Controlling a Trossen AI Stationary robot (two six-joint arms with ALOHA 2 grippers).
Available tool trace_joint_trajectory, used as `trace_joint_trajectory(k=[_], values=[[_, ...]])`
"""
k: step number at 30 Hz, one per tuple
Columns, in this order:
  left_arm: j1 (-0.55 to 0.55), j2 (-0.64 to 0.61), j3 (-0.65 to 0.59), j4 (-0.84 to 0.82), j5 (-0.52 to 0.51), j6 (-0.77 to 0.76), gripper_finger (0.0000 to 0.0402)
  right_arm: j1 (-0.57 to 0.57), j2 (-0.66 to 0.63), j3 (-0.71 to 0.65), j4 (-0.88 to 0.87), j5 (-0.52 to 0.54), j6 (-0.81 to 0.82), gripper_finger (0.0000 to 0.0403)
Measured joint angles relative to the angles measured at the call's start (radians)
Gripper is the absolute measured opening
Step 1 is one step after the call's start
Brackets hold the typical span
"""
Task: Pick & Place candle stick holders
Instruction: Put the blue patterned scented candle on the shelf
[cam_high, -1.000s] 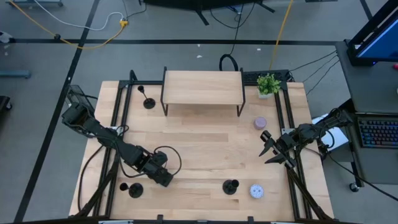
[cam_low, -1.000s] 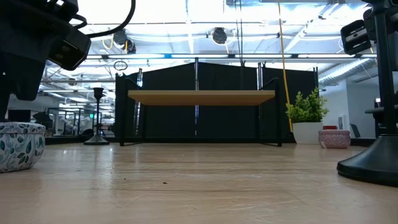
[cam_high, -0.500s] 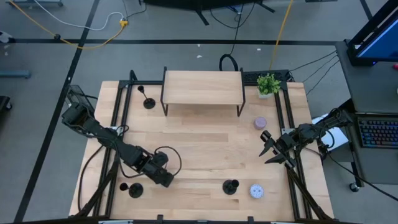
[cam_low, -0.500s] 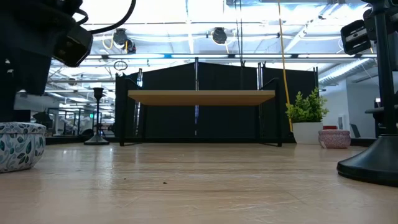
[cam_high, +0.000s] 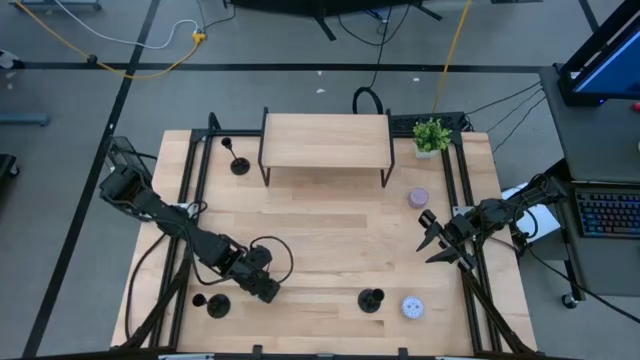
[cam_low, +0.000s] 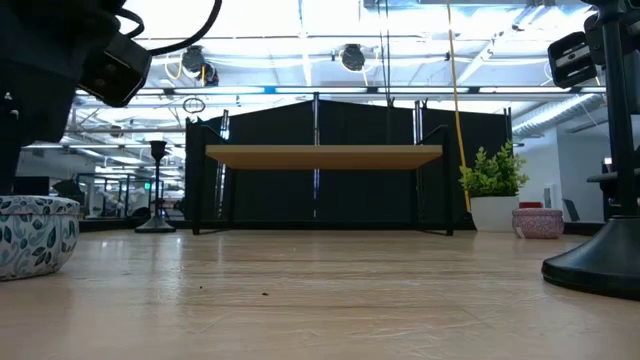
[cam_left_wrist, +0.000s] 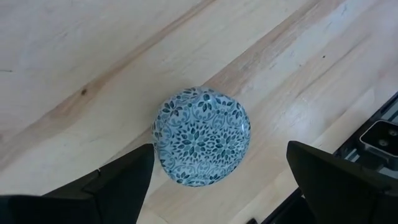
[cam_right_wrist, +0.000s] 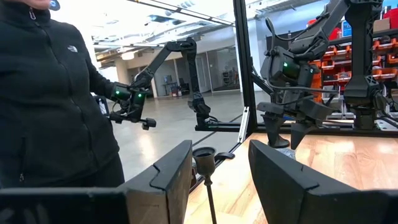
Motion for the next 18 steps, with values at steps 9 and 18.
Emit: trace_joint_trajectory(k=[9, 18], values=[[0.0, 0.0, 0.0, -0.04, 0.023, -0.003, 0.0374, 0.0, 0.0, 0.0, 0.0, 0.0, 0.0, 0.0151], [0.01, 0.0, 0.0, -0.034, 0.016, -0.024, 0.0374, 0.0, 0.0, 0.0, 0.0, 0.001, 0.0, 0.0151]])
